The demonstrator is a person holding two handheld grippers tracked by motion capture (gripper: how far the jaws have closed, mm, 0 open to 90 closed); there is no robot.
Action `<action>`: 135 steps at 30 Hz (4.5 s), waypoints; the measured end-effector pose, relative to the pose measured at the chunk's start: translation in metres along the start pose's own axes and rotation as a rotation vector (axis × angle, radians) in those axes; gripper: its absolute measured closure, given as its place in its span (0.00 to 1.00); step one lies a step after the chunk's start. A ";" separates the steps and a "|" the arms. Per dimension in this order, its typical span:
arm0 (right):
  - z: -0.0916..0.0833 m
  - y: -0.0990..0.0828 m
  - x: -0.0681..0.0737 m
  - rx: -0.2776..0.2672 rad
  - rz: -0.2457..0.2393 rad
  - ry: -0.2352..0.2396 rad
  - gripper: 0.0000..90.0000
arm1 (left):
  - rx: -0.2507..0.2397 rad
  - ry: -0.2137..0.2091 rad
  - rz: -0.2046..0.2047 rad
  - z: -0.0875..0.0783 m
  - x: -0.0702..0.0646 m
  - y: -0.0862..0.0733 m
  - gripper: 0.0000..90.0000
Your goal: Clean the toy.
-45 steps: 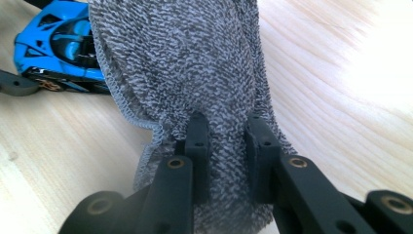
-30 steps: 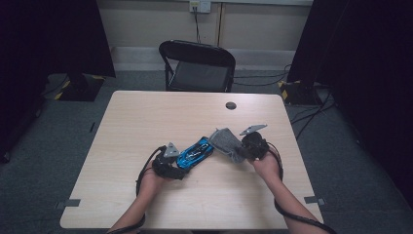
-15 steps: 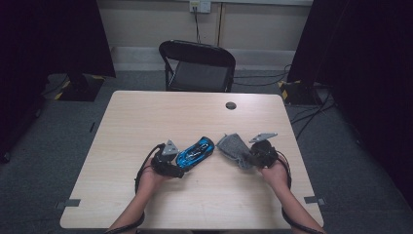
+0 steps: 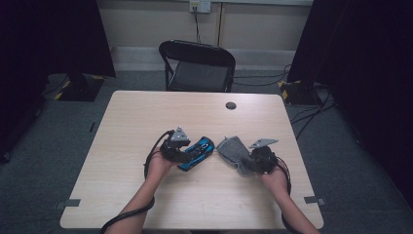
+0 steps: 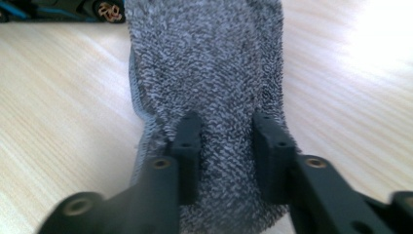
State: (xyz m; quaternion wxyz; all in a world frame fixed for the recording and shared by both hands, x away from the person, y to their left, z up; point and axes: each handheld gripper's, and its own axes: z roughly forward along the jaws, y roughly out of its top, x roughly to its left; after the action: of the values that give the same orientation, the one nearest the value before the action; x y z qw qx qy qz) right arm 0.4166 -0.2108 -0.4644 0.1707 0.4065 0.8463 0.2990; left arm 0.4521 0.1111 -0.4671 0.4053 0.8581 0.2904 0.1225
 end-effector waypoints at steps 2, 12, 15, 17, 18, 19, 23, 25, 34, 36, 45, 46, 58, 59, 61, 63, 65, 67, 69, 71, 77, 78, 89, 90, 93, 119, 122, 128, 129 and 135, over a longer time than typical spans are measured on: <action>-0.004 0.002 -0.001 -0.018 0.006 -0.001 0.65 | 0.026 -0.001 0.002 0.007 -0.001 0.003 0.42; -0.002 0.027 -0.001 -0.056 0.020 0.001 0.38 | 0.062 0.007 -0.013 0.020 -0.003 0.003 0.46; 0.010 0.032 0.002 -0.060 0.041 0.040 0.35 | 0.044 0.001 -0.011 0.021 -0.003 0.001 0.46; 0.017 0.033 0.005 -0.055 0.043 0.039 0.35 | 0.032 -0.001 -0.009 0.020 -0.001 -0.001 0.46; 0.022 0.033 0.005 -0.049 0.048 0.038 0.35 | 0.026 -0.005 -0.012 0.020 -0.001 -0.002 0.46; 0.026 0.033 0.005 -0.038 0.052 0.043 0.35 | 0.026 -0.004 -0.011 0.020 -0.001 -0.002 0.46; 0.042 0.028 0.007 0.010 0.039 0.011 0.38 | 0.037 -0.001 -0.008 0.020 -0.002 -0.001 0.46; 0.046 0.025 0.007 0.018 0.037 0.013 0.40 | 0.039 -0.002 -0.009 0.020 -0.002 0.000 0.46; 0.043 0.023 0.004 0.023 0.060 0.092 0.78 | 0.028 -0.003 -0.022 0.020 -0.002 -0.002 0.46; 0.038 0.023 0.005 0.021 0.069 0.139 0.80 | 0.028 -0.002 -0.024 0.019 -0.002 -0.002 0.46; 0.008 0.023 0.064 0.036 -0.207 0.390 0.80 | 0.018 -0.002 -0.038 0.018 -0.002 -0.005 0.47; 0.010 0.024 0.072 0.042 -0.233 0.414 0.80 | 0.016 -0.002 -0.039 0.017 -0.002 -0.005 0.47; 0.059 0.058 0.122 0.100 -0.351 0.537 0.80 | 0.000 0.000 -0.054 0.016 -0.002 -0.008 0.47; 0.061 0.058 0.120 0.093 -0.332 0.541 0.80 | 0.000 0.002 -0.054 0.016 -0.002 -0.008 0.47; 0.061 0.058 0.114 0.092 -0.309 0.529 0.80 | 0.002 0.003 -0.054 0.016 -0.002 -0.007 0.47; 0.060 0.058 0.105 0.095 -0.277 0.501 0.80 | 0.008 0.010 -0.043 0.015 -0.003 -0.007 0.47; 0.060 0.059 0.099 0.094 -0.262 0.475 0.80 | 0.018 0.013 -0.039 0.015 -0.004 -0.007 0.47; 0.060 0.059 0.091 0.101 -0.236 0.458 0.80 | 0.017 0.018 -0.041 0.015 -0.005 -0.007 0.47; 0.061 0.059 0.087 0.103 -0.217 0.450 0.80 | 0.020 0.019 -0.036 0.015 -0.004 -0.007 0.47; 0.061 0.060 0.084 0.105 -0.219 0.438 0.79 | 0.020 0.019 -0.037 0.014 -0.004 -0.007 0.47; 0.062 0.064 0.081 0.121 -0.219 0.422 0.79 | 0.017 0.018 -0.043 0.015 -0.004 -0.006 0.47; 0.062 0.064 0.081 0.121 -0.221 0.419 0.79 | 0.019 0.018 -0.043 0.015 -0.004 -0.006 0.48; 0.060 0.060 0.071 0.122 -0.201 0.403 0.79 | 0.013 0.023 -0.057 0.015 -0.005 -0.007 0.48; 0.060 0.060 0.070 0.123 -0.199 0.403 0.79 | 0.010 0.023 -0.059 0.015 -0.005 -0.007 0.48; 0.060 0.061 0.068 0.129 -0.207 0.391 0.79 | 0.008 0.025 -0.062 0.015 -0.005 -0.007 0.48; 0.055 0.053 0.027 0.132 -0.143 0.274 0.78 | -0.002 0.028 -0.062 0.014 -0.006 -0.010 0.48; 0.056 0.054 0.025 0.130 -0.130 0.272 0.78 | 0.001 0.030 -0.058 0.013 -0.006 -0.010 0.48; 0.057 0.057 0.022 0.129 -0.125 0.244 0.78 | 0.000 0.034 -0.068 0.014 -0.007 -0.010 0.48; 0.056 0.057 0.022 0.127 -0.126 0.234 0.78 | 0.001 0.034 -0.067 0.014 -0.007 -0.010 0.48; 0.052 0.055 0.007 0.129 -0.081 0.181 0.78 | 0.014 0.035 -0.070 0.014 -0.007 -0.008 0.48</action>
State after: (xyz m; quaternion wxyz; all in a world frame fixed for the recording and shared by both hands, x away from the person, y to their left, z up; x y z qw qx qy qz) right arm 0.4722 -0.1590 -0.4693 0.0791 0.3535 0.8914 0.2724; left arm 0.4497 0.1019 -0.4816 0.3983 0.8479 0.3282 0.1212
